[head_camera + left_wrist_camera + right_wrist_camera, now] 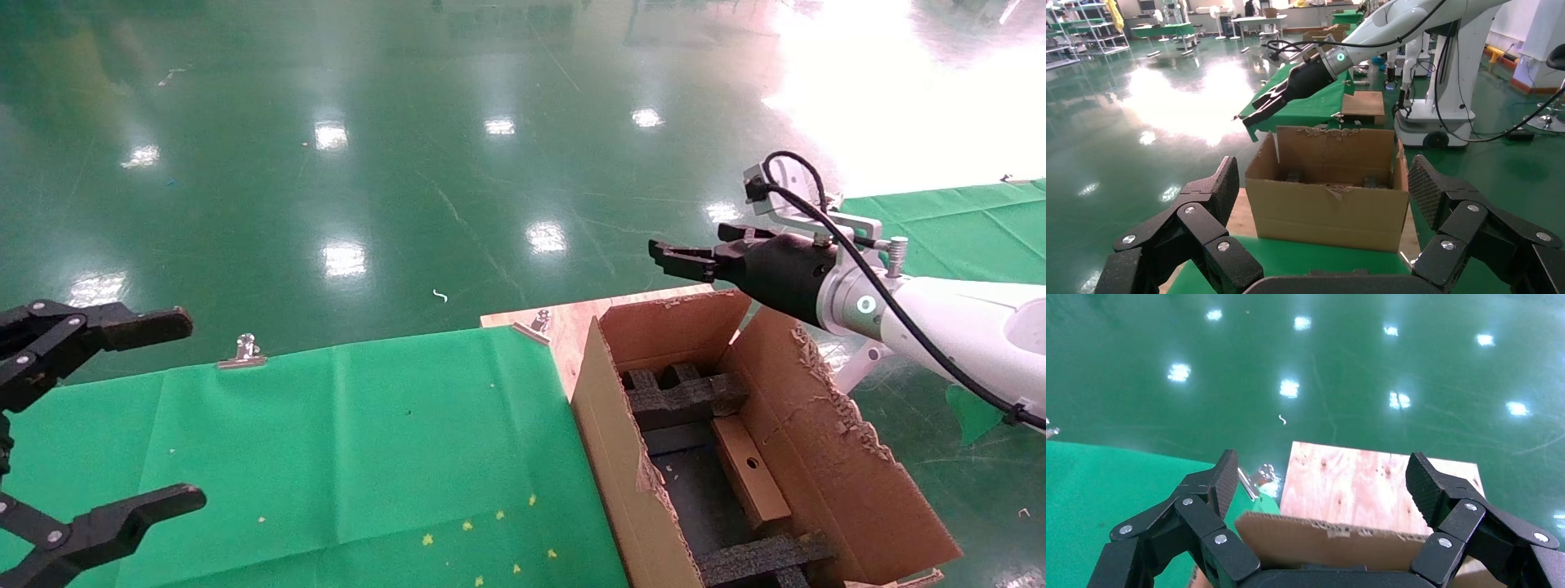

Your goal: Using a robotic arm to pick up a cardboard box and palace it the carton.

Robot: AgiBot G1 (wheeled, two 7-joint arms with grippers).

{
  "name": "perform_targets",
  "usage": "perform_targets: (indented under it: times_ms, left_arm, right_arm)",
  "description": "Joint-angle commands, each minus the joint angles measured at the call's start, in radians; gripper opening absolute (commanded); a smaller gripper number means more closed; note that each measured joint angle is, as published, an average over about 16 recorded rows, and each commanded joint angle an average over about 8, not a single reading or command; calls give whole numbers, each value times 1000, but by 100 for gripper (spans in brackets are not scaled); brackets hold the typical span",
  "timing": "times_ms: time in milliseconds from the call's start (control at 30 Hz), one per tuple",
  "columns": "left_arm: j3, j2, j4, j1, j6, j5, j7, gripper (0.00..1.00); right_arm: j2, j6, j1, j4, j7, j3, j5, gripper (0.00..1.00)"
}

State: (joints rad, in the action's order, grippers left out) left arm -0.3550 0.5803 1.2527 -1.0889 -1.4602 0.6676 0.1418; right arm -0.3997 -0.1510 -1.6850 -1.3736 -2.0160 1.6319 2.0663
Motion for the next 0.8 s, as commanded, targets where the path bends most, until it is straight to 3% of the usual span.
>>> perform_targets:
  times_ms: [33, 267, 800]
  left_arm:
    - [0, 0, 0, 0, 0, 0, 0, 100]
    - [0, 0, 0, 0, 0, 0, 0, 100]
    - [0, 0, 0, 0, 0, 0, 0, 100]
  right_arm:
    - [0, 6, -2, 0, -3, 4, -2, 100]
    - [-11, -70, 32, 5, 91, -68, -66, 100]
    - [-67, -427, 194, 28, 579, -428, -422, 100]
